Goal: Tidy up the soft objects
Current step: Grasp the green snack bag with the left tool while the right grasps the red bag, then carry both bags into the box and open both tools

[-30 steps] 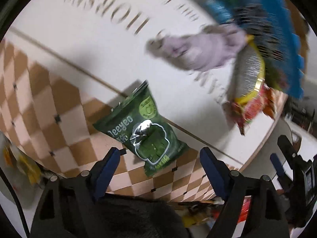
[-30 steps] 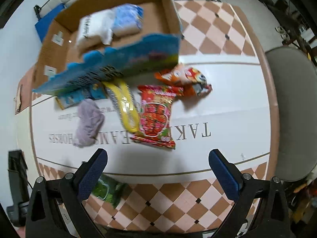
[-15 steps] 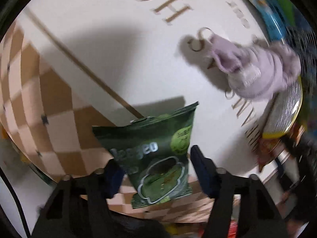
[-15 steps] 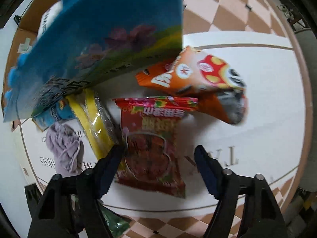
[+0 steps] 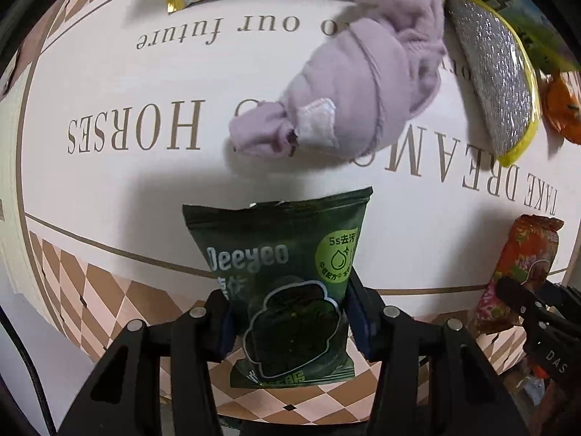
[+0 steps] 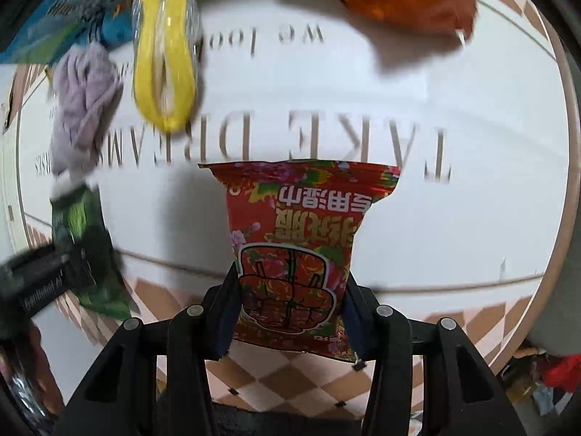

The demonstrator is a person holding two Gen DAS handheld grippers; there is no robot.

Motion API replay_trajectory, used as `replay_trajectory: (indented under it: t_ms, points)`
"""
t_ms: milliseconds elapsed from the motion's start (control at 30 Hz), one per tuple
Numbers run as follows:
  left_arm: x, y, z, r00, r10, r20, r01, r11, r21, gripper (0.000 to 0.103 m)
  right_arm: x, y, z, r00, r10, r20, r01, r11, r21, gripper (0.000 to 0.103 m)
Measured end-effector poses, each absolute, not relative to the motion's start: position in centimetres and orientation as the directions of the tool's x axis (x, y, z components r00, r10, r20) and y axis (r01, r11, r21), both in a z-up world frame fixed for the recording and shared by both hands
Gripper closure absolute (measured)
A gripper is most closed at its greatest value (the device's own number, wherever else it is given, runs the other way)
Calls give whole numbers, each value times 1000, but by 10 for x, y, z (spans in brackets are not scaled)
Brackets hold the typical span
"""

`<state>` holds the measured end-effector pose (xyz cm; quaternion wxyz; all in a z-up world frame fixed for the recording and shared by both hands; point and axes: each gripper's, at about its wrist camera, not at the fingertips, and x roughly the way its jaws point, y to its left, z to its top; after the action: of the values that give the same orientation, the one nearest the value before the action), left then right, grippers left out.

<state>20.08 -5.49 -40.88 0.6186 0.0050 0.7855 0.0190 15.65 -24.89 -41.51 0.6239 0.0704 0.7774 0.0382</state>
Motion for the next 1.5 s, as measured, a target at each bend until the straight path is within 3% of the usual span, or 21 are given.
replay_trajectory:
  t_ms: [367, 400, 433, 500, 667, 833, 1033, 1267, 1500]
  points:
    - [179, -39, -416, -239, 5, -971, -26, 1000, 12, 49, 158, -241, -414, -192, 84, -978, 44, 996, 77, 43]
    - [176, -44, -415, -232, 7, -973, -15, 1000, 11, 51, 158, -232, -414, -193, 72, -979, 36, 997, 66, 43]
    - [173, -46, -413, -224, 7, -975, -11, 1000, 9, 61, 158, -226, -413, -195, 51, -979, 19, 999, 48, 43]
    - [160, -42, -406, -215, 2, -977, -6, 1000, 4, 69, 155, -220, -410, -183, 16, -983, -6, 1000, 18, 52]
    - [148, -57, -341, -123, -89, -988, 5, 996, -90, 70, 152, -224, -363, -141, 156, -978, 38, 988, 152, 56]
    - [187, -68, -240, 47, -175, -983, 62, 983, -172, 70, 174, -232, -260, 31, 267, -963, 9, 964, 267, 56]
    - [304, -32, -175, 177, -128, -976, 121, 987, -107, 70, 267, -223, -184, 189, 238, -953, -30, 971, 236, 56]
    - [433, -4, -211, 131, -57, -990, 95, 994, -44, 70, 383, -237, -225, 153, 109, -982, 41, 992, 117, 56]
    - [496, 1, -277, -37, -55, -998, 96, 994, -59, 70, 437, -227, -296, 11, 198, -980, 61, 978, 199, 56]
